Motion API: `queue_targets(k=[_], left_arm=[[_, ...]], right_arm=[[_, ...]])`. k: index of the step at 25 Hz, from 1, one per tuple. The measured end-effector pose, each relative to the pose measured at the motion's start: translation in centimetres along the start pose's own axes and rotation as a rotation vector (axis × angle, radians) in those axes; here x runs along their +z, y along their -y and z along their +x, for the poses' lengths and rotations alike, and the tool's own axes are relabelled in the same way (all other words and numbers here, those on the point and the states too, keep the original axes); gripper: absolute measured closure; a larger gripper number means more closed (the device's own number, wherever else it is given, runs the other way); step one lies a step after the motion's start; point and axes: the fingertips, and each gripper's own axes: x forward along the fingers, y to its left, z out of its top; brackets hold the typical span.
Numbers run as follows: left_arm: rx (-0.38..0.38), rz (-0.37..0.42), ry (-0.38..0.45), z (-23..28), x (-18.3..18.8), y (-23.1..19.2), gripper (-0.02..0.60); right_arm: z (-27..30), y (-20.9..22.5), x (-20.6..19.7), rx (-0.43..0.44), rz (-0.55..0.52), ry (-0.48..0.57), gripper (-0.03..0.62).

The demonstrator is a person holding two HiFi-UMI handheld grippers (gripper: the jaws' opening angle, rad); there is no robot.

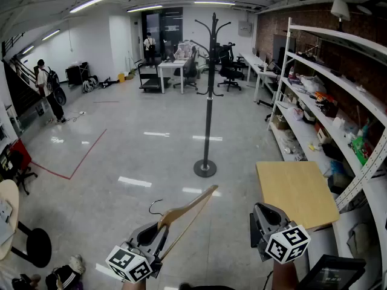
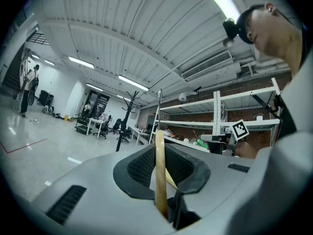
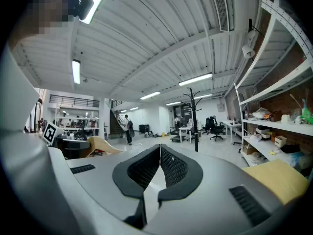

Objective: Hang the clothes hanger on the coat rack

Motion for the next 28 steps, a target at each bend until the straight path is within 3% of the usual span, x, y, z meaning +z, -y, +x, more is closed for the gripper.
queue_targets(k=[16,22,28], left_arm=[[-0.063,-0.026,-0.010,0.7,-0.3,-4.6,0.529],[-0.055,-0.031,-0.020,4.2,-0.4,-6.2,0.529],[-0.040,-0.018,-0.032,10.7,0.5,-7.6,0.529]], right_arm=[[3.2,-1.9,0.0,-0.039,-0.022,-0.027,0.586],[6.0,1.3,0.3,-0.043,-0.004,-0.009,0.586],[10.4,6.5,0.5,-0.007,0.024,0.015,0.586]])
